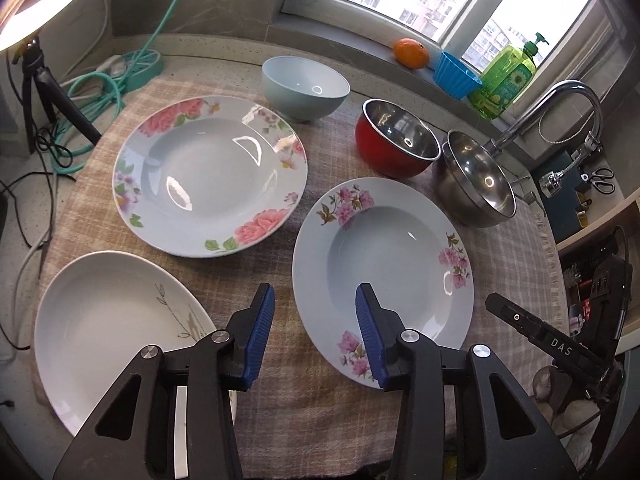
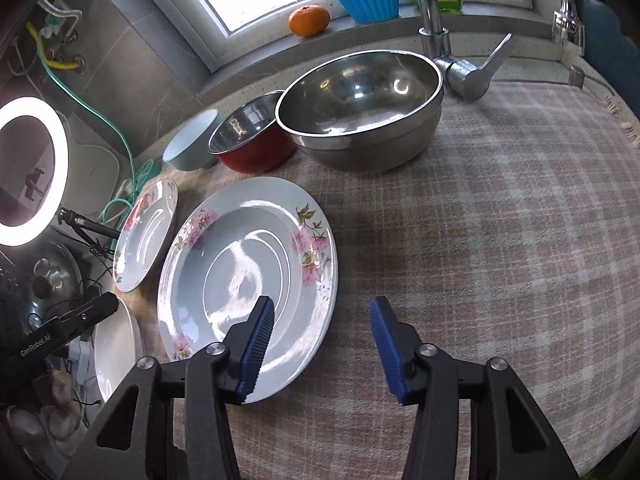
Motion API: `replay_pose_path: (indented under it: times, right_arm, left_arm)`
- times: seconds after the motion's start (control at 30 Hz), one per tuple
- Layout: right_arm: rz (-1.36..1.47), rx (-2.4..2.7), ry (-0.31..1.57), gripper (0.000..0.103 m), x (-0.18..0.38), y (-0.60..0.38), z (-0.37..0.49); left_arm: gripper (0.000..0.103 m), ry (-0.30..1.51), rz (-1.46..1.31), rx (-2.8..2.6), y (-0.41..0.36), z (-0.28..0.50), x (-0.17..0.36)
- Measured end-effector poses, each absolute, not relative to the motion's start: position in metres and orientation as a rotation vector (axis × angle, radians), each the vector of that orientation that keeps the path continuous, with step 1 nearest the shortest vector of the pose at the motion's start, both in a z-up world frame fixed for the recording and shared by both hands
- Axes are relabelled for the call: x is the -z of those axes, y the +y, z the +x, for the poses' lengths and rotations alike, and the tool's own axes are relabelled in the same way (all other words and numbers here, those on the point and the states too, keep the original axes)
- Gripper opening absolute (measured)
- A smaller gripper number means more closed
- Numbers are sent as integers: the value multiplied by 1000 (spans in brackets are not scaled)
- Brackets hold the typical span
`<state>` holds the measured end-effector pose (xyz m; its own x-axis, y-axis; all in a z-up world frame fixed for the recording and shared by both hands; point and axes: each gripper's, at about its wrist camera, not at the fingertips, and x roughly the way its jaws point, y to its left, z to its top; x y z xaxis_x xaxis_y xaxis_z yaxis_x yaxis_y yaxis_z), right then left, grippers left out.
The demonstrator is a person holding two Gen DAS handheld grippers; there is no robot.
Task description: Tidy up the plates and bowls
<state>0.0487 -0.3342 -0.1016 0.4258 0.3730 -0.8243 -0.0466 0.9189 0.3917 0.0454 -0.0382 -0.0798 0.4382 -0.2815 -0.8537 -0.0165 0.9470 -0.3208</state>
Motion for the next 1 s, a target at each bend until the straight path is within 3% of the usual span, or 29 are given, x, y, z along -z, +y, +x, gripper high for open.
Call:
replay_pose_path:
  times: [0.23,1.0]
  right_arm:
    - [422,-272,1171,30,123,-349,66]
    - [487,-351,1216,18,135,-348,97]
  left_arm:
    - [33,1172,-363,157,-37,59,98]
    - [28,1233,-395,141,-34,84,120]
